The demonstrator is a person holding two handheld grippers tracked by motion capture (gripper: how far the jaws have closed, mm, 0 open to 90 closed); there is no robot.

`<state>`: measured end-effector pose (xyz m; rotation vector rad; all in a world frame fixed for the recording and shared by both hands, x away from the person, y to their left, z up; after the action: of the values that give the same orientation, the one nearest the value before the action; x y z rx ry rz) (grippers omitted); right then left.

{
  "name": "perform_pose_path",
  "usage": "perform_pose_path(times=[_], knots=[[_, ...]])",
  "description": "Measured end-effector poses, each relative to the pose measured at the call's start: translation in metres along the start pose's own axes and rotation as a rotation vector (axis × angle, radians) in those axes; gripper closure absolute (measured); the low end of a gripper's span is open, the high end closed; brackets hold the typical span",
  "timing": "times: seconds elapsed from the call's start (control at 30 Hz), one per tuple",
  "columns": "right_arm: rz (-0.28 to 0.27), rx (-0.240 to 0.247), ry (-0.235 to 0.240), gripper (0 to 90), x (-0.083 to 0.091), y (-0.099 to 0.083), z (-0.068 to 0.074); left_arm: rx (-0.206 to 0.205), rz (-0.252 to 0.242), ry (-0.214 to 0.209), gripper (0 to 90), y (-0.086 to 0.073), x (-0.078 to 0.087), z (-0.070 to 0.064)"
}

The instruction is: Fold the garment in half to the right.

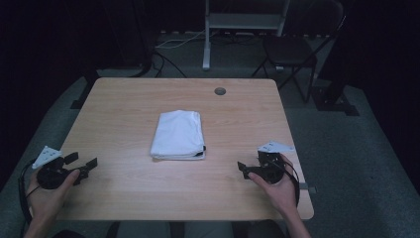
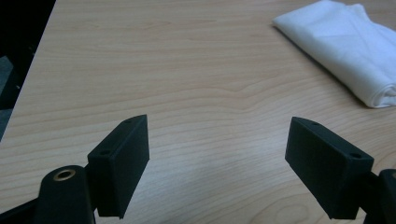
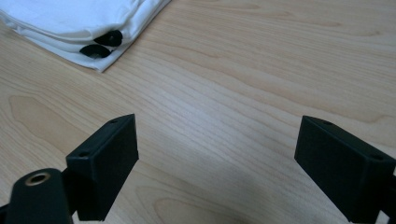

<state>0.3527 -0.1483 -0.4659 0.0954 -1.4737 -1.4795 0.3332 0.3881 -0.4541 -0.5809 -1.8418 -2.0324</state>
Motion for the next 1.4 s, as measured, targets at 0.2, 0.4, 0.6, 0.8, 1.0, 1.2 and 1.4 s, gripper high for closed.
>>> perform_pose_path(times=[0.2,0.4,0.6,0.8,1.0,1.2,1.4], knots=[[0.007,-0.008,-0.003,13.0,0.0,-0.007,-0.003,0.013,0.017,0.023,21.3,-0.008,-0.005,0.009],[0.002,-0.014,-0.009,13.0,0.002,-0.01,-0.007,0.021,0.019,0.033,21.3,-0.01,-0.007,0.014],[-0.008,-0.024,-0.015,13.0,0.003,-0.012,-0.009,0.032,0.013,0.037,21.4,-0.012,-0.009,0.017],[-0.017,-0.03,-0.022,13.0,0.003,-0.014,-0.012,0.019,0.02,0.042,21.3,-0.013,-0.013,0.015],[-0.019,-0.037,-0.026,13.0,0.003,-0.018,-0.014,0.007,0.018,0.046,21.4,-0.013,-0.015,0.014],[-0.023,-0.041,-0.03,13.0,0.003,-0.019,-0.016,0.006,0.013,0.051,21.4,-0.013,-0.017,0.014],[-0.023,-0.04,-0.035,13.0,0.003,-0.02,-0.018,0.007,0.014,0.055,21.4,-0.014,-0.018,0.014]])
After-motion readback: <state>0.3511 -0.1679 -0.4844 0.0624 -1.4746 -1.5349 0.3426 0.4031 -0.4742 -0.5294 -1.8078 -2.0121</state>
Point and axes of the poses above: each handheld gripper's, and its own axes: x roughly backward along the jaws, y roughly out of its top, z roughly to its left, the point moved 7 cm from there along -x, roughly forward along the jaws, and after that the axes turned 15 degrees about y, right-handed, at the moved point
